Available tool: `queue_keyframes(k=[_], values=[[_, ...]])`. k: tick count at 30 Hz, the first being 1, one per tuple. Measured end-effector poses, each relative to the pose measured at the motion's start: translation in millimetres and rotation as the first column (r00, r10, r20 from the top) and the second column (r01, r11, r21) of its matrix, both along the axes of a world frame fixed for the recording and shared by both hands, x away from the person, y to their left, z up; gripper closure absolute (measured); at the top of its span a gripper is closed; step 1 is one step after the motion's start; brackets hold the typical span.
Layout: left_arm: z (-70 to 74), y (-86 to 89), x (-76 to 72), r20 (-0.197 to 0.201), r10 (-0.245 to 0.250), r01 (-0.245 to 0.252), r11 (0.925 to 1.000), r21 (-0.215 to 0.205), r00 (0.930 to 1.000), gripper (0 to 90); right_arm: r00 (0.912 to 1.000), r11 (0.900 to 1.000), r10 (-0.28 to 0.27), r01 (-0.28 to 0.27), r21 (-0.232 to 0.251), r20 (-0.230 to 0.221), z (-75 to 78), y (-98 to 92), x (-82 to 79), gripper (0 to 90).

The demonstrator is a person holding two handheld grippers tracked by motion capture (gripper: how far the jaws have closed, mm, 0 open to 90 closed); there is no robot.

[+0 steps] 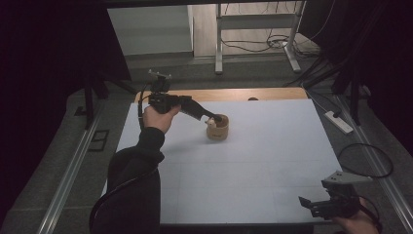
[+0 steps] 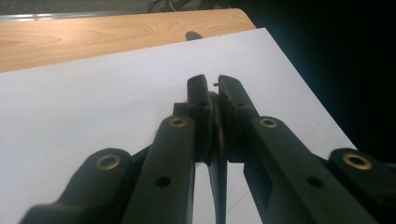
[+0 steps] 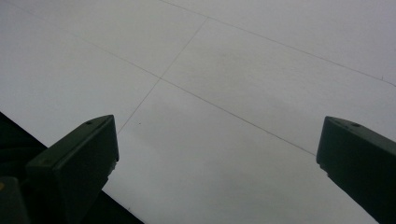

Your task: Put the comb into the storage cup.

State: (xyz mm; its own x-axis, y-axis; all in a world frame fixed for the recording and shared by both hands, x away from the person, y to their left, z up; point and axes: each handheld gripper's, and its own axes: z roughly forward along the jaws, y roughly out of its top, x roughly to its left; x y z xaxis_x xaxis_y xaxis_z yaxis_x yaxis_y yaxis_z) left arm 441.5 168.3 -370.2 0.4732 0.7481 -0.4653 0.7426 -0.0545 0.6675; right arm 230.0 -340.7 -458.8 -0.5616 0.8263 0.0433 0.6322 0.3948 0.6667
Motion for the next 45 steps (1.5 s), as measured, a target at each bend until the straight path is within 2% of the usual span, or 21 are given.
queue_keyframes(k=[21, 35, 45], values=[[-21.2, -11.5, 15.3, -0.047, -0.005, 0.006, 0.9997, 0.024, 0.9989, 83.6, 0.9999, 1.000, 0.012, -0.012, -0.012, -0.006, -0.7, 1.3, 0.3, 0.0], [-23.3, -12.4, 18.6, -0.051, 0.000, 0.001, 0.9999, 0.015, 0.9987, 83.5, 0.9998, 1.000, 0.019, -0.019, -0.018, -0.009, -1.0, 2.1, 0.5, 0.0], [-28.4, -12.4, 23.2, -0.057, 0.009, -0.010, 0.9999, -0.012, 0.9983, 83.2, 0.9997, 1.000, 0.022, -0.023, -0.022, -0.011, -1.2, 2.6, 0.4, 0.0]])
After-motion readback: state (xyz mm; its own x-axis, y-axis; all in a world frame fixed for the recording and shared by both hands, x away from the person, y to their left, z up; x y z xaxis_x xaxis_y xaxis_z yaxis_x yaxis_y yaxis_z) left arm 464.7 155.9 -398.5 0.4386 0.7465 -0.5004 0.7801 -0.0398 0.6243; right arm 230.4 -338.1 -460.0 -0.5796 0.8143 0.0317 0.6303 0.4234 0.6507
